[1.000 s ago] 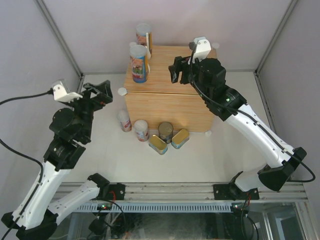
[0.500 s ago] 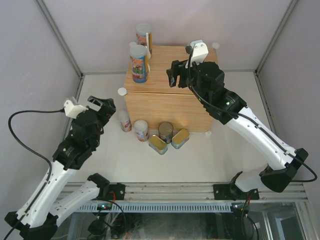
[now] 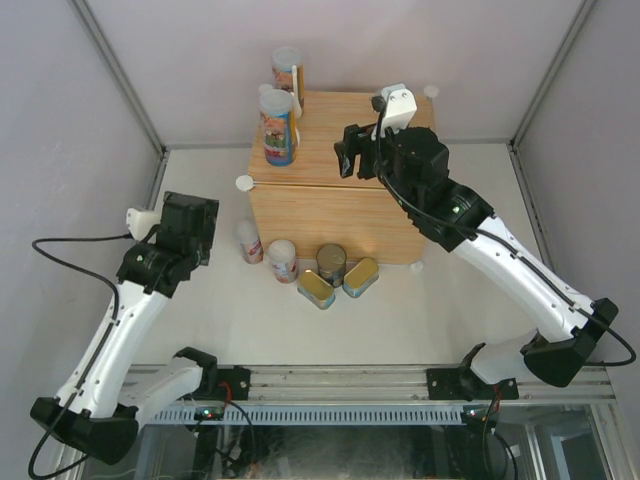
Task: Place and organize the canned foods onto the counter
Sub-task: Move the canned food to the center of the board.
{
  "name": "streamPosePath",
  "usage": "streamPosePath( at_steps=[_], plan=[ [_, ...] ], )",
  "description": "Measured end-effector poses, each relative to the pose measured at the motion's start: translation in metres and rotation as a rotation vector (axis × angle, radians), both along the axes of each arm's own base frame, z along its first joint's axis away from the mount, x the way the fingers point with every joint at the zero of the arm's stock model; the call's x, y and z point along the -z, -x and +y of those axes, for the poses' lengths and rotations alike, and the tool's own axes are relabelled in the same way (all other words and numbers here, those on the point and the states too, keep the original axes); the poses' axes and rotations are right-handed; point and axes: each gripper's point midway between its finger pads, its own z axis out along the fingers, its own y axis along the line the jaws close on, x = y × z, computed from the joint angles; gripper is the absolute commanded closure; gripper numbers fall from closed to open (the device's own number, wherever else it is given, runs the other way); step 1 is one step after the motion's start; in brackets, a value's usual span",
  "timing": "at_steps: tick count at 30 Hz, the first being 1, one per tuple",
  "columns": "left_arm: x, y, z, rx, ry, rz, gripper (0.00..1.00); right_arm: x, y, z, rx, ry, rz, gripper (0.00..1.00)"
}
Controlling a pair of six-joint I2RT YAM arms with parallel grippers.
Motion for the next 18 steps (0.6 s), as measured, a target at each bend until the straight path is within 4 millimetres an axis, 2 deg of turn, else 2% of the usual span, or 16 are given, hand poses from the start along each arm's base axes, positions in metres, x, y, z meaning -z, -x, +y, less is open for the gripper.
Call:
streamPosePath(
  at_steps=[8,13,18],
  plan=[
    [0.006,-0.015,0.006,-0.070,0.195,0.009,0.00,0.010,-0.003,-0.003,0.006,0.011,0.017,0.33],
    [0.022,-0.027,0.008,-0.092,0.258,0.086,0.00,0.012,-0.005,-0.005,0.008,0.009,0.021,0.33],
    [0.034,-0.038,0.001,-0.065,0.289,0.151,0.00,0.016,-0.006,-0.005,0.006,0.001,0.022,0.33]
  ],
)
